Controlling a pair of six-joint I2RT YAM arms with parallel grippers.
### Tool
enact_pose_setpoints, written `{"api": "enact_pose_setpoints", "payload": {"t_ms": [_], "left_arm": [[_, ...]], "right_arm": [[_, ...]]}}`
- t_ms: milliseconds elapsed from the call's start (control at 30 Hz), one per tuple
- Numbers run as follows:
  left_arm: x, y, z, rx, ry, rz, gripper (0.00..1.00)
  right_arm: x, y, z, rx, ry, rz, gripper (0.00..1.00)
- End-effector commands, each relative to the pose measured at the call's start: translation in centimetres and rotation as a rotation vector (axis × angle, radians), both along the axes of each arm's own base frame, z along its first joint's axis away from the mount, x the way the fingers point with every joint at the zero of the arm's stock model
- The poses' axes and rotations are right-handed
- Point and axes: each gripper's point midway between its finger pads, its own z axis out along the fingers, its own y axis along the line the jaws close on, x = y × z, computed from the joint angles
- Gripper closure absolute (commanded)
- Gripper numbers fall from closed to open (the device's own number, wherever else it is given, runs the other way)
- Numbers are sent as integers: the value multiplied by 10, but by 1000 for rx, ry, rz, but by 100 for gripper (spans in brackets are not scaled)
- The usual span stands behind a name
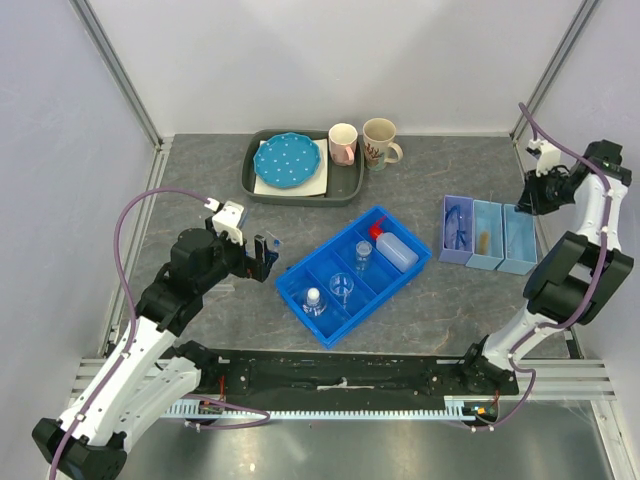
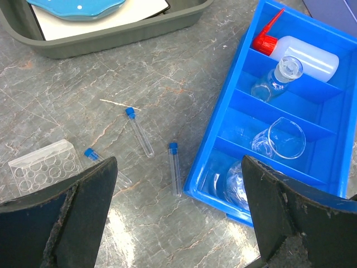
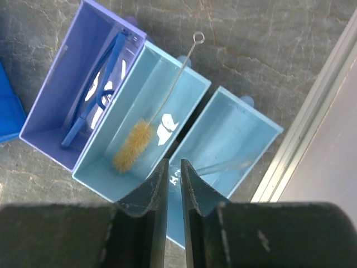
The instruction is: Organize the chemistry lab equipment
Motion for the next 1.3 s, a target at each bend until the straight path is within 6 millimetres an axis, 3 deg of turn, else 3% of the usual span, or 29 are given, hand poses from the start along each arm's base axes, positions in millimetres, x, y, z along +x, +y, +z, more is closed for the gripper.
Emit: {"api": "enact_pose_setpoints", "payload": {"t_ms": [0, 300, 467, 633, 700, 767, 800, 833, 900, 933, 1000, 1033, 1067, 1167, 1267], "left_arm": [[3, -1, 13, -1, -68, -18, 2], [3, -1, 14, -2, -71, -18, 2], [3, -1, 12, -1, -68, -18, 2], [4, 0, 11, 3, -65, -9, 2], [5, 1, 11, 6, -64, 0, 2], [6, 4, 11, 9, -65, 19, 2], [6, 5, 10, 12, -61, 25, 2], [8, 8, 10, 14, -60, 41, 2], [8, 9, 9, 21, -53, 49, 1], [10, 10, 5, 28, -38, 64, 1], [11, 11, 2, 34, -16, 69, 1], [14, 15, -2, 50, -3, 102, 1], [14, 16, -4, 55, 8, 107, 1], [16, 16, -7, 62, 29, 118, 1], [17, 15, -12, 64, 58, 123, 1]], "right_arm": [[29, 4, 13, -13, -56, -18, 79], [32, 20, 13, -5, -62, -8, 79], [23, 40, 34, 0, -117, 31, 78], [11, 89, 56, 65, -182, 101, 78], [-2, 127, 67, 118, -218, 153, 78], [-6, 150, 91, 119, -324, 182, 74], [-12, 168, 84, 145, -323, 210, 72], [-8, 177, 96, 170, -379, 200, 68], [-18, 198, 103, 213, -431, 221, 59], [-17, 205, 114, 247, -482, 220, 46], [-26, 218, 116, 287, -544, 270, 26], [-31, 220, 117, 300, -562, 272, 6], [-35, 222, 99, 312, -540, 286, 2], [-52, 242, 78, 398, -497, 422, 2], [-54, 243, 71, 402, -487, 441, 2]]}}
